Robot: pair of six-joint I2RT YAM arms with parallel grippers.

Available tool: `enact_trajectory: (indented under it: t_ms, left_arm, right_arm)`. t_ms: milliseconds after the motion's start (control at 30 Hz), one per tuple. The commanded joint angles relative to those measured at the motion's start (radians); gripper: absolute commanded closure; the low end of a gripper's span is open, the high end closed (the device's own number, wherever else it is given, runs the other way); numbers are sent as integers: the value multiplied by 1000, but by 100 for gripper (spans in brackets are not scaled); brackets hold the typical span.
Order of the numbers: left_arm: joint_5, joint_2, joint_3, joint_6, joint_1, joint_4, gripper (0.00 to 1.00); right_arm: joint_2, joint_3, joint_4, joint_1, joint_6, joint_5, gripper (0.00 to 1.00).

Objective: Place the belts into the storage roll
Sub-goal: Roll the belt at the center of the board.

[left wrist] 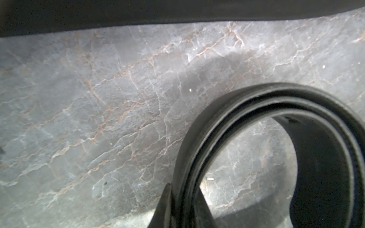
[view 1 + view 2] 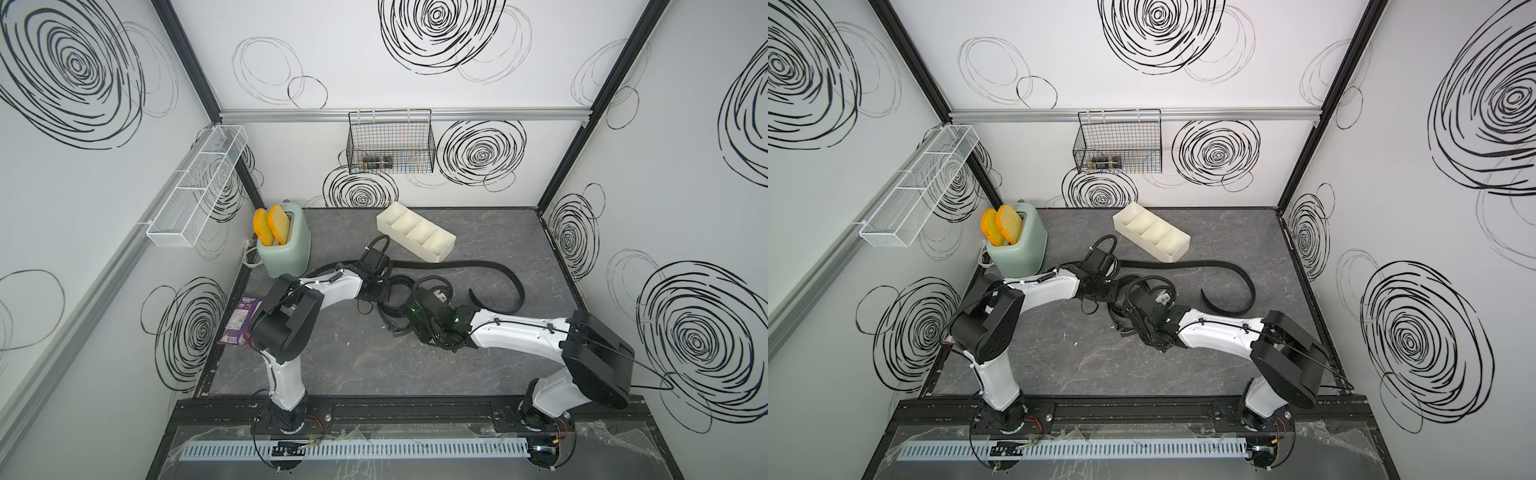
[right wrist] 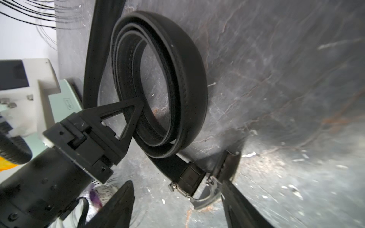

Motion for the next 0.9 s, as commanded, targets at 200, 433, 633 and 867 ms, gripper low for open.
enact_trajectory:
  t_ms: [200, 433, 633, 867]
  left_arm:
    - [8, -26, -40, 19, 14, -57, 100]
    - [17, -28, -50, 27, 17, -53, 100]
    - [22, -29, -51, 29, 15, -51, 100]
    - [22, -45, -47, 32, 15, -53, 100]
  right_arm:
    - [-41, -44, -43, 38, 68, 47, 28]
    - [49, -34, 41, 48, 83, -13, 28]
    - [105, -48, 75, 54, 111, -55, 34]
    - [150, -50, 56, 54, 110, -82, 48]
